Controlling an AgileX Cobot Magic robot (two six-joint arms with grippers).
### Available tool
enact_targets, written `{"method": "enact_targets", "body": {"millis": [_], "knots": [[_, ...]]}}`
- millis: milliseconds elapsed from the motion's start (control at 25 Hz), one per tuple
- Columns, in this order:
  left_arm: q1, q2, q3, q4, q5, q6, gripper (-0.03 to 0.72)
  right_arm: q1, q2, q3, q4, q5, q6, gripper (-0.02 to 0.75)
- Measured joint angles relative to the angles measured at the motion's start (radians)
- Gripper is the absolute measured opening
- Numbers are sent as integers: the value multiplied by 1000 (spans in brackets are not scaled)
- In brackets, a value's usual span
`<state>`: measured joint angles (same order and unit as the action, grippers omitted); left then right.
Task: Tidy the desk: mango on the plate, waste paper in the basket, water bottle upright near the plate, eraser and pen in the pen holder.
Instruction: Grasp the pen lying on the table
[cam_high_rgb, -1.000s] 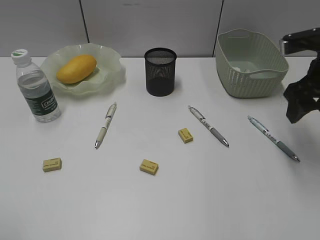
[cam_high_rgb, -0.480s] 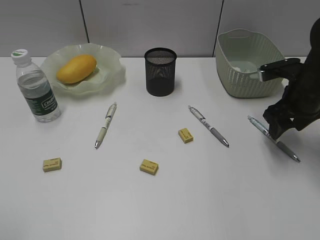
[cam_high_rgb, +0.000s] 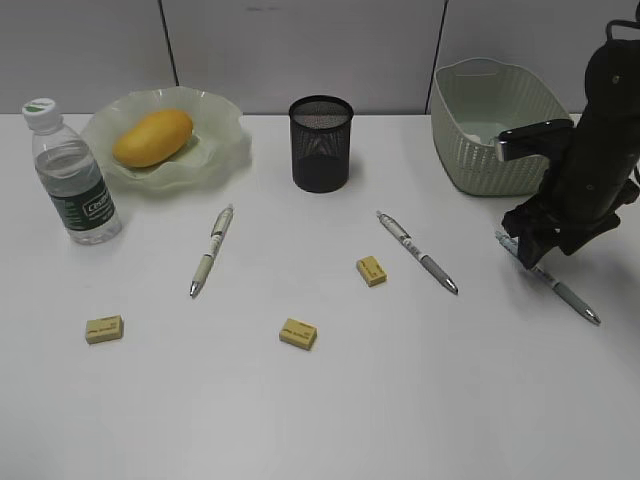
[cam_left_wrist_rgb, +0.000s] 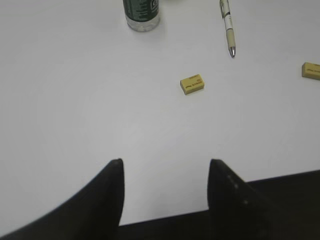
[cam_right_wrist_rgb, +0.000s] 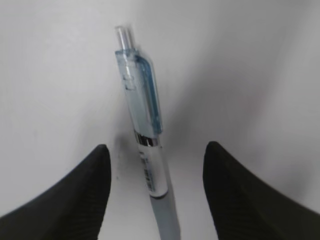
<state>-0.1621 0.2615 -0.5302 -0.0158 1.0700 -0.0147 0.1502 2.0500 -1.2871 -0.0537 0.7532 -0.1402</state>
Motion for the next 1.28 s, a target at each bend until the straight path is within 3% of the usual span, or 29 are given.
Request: {"method": "enact_targets", "body": {"millis": [360, 760, 1280], "knots": [[0, 0, 0, 0, 0, 0, 401, 2, 70, -26, 54, 22, 2, 440], [0, 0, 0, 0, 0, 0, 396, 3, 81, -36, 26, 33, 54, 141], [0, 0, 0, 0, 0, 0, 394, 42, 49, -88, 63, 156, 48, 131]]}}
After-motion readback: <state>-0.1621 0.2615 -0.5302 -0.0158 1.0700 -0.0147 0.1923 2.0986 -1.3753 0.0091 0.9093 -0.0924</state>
